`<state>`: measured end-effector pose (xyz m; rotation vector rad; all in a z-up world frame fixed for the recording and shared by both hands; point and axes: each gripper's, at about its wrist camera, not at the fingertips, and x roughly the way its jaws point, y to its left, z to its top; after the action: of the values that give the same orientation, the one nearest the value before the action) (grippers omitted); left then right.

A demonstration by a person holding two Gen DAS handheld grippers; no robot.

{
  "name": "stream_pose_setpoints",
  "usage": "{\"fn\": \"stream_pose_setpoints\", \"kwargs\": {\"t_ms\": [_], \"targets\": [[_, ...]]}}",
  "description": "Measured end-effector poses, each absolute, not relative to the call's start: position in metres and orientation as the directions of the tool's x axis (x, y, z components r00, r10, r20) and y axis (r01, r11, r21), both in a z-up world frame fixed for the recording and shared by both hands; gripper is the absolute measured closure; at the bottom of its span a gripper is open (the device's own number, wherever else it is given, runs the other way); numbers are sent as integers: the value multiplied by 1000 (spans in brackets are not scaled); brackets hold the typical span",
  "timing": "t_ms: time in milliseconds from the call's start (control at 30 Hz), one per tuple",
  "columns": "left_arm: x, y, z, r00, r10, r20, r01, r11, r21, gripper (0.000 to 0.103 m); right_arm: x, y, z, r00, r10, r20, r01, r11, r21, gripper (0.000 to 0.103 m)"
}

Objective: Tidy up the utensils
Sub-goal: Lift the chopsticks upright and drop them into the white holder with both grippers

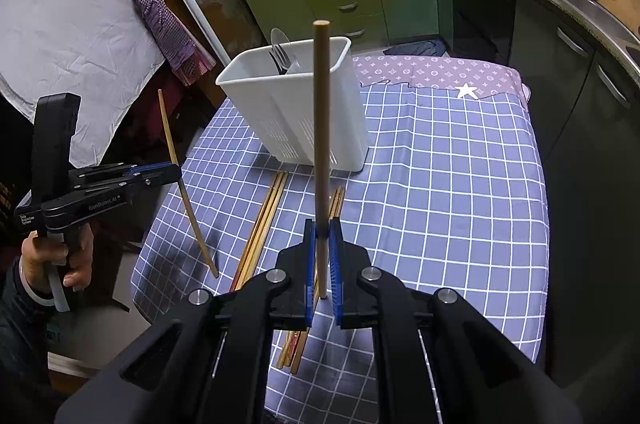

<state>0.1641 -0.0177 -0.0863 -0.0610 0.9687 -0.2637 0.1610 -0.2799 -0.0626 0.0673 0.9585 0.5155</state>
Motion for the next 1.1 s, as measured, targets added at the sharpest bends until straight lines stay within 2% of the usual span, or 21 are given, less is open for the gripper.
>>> {"fn": "stream_pose_setpoints", "kwargs": {"t_ms": [767,1100], "targets": [[164,-14,-56,621,-271,-735,230,960,-160,96,166,-270,-45,472,448,-759,-432,868,243,95],[161,-16,-11,656,-305,-690,265,949,-168,96,163,-268,-14,500,461,-733,-461,859,226,95]]}}
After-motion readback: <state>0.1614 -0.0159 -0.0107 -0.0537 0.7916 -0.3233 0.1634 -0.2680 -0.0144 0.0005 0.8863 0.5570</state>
